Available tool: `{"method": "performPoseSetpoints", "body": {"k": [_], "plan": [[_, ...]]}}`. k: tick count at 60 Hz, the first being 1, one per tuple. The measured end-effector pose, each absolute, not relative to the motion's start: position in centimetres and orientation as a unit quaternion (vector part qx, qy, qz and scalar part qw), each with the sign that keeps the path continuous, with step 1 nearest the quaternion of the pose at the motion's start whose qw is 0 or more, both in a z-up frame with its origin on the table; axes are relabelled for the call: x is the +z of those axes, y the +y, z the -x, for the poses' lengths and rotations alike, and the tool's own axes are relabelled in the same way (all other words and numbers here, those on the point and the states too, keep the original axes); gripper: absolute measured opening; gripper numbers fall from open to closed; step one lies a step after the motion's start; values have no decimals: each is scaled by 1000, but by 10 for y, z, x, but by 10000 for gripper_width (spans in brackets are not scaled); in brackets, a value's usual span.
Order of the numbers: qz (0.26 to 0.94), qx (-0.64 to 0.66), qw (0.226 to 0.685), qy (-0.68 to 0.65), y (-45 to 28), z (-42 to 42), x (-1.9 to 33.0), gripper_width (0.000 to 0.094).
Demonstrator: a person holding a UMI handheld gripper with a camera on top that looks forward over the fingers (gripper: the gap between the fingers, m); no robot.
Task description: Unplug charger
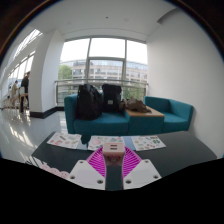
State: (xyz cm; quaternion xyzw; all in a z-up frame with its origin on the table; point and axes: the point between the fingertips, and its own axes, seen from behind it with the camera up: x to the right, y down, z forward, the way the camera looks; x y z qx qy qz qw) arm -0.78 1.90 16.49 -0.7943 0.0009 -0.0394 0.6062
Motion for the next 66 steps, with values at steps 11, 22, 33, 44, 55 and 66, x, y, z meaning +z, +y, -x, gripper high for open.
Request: {"method": "performPoseSetpoints", "body": {"k": [11,22,33,44,55,66], "plan": [[844,-26,535,16,4,-13,59,165],[870,-11,492,37,-7,-21,10,214],[875,-19,483,27,-4,-23,4,284],[877,-22,479,28,-1,-23,11,427],[849,-16,528,29,-12,-13,83,520],[807,-6,590,33,-61,5,181,672]]}}
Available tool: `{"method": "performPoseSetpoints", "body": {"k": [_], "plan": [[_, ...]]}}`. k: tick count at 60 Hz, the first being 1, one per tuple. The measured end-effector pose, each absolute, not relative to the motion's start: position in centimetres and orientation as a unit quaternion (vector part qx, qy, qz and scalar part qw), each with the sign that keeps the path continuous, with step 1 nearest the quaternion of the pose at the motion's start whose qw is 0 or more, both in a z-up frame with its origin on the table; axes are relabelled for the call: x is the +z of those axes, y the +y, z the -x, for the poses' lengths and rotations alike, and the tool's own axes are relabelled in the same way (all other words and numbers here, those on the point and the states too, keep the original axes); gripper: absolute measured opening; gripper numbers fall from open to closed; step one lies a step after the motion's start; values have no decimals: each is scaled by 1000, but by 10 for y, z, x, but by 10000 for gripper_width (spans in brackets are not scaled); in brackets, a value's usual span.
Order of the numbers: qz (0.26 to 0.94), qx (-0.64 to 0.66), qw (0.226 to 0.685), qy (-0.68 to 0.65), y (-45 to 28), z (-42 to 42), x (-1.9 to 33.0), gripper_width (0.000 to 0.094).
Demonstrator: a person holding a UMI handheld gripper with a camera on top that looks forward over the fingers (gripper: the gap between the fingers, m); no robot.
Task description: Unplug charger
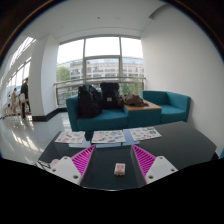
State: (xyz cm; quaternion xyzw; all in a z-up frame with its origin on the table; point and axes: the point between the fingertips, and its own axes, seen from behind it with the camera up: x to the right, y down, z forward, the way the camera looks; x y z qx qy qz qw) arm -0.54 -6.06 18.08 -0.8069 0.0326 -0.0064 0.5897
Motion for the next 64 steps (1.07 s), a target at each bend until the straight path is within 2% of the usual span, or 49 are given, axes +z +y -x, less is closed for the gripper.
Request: {"method": "performPoseSetpoints", "body": {"k": [5,8,13,37,64], "plan": [[794,10,606,34,-91,18,210,680],[793,11,609,32,-107,20,216,690],[800,6,599,35,-137,26,213,754],[813,5,581,24,-213,29,202,744],[816,9,577,-2,-231,41,204,741]]}}
